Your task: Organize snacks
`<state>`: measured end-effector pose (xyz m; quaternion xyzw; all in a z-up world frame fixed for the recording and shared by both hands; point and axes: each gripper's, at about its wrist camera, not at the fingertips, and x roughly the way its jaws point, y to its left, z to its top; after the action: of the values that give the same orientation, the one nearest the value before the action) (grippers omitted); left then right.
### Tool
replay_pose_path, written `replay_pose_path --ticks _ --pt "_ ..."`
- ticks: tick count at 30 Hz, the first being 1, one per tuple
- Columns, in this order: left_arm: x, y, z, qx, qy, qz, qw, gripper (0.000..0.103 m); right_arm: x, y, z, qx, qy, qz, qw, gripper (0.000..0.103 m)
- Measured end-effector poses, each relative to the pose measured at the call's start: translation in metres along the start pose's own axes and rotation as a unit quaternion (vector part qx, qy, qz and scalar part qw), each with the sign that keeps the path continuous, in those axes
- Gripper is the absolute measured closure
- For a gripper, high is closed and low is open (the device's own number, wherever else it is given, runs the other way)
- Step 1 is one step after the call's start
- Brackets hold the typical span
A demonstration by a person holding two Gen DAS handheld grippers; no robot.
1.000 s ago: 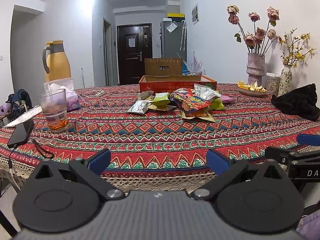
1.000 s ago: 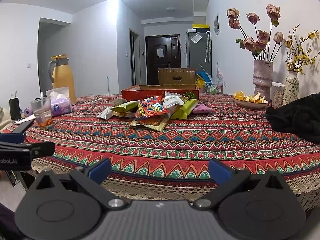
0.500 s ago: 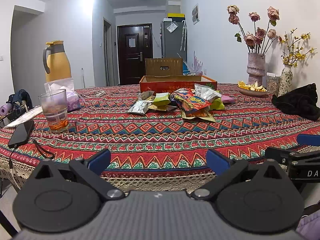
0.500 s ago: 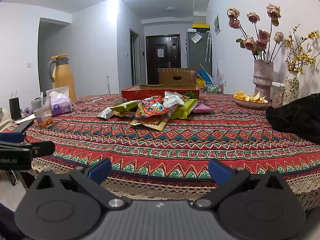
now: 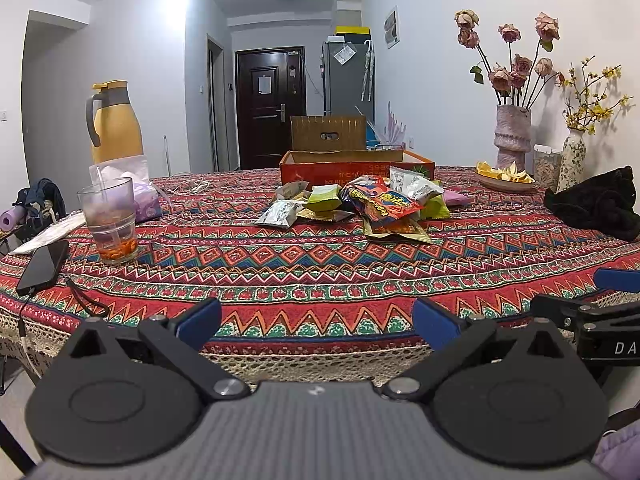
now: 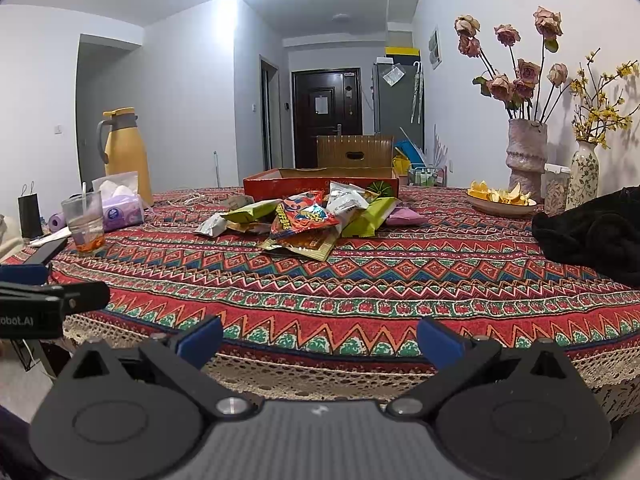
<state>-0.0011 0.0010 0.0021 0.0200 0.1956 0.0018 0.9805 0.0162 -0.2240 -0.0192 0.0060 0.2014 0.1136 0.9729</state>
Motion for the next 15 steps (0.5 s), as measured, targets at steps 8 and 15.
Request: replay_pose_path --ticks 8,15 --pt "0.0016 0.0061 -0.0022 -0.001 0.004 0.001 1.0000 0.000 -0.0007 0.0003 -0.0006 0.000 -0.003 -0.001 1.000 0.000" --pt "0.0073 0.0066 -0.0051 -0.008 0.018 0.003 0.9998 0.000 0.0038 -0.0024 -0.0034 0.007 0.008 -0.003 1.000 0.000"
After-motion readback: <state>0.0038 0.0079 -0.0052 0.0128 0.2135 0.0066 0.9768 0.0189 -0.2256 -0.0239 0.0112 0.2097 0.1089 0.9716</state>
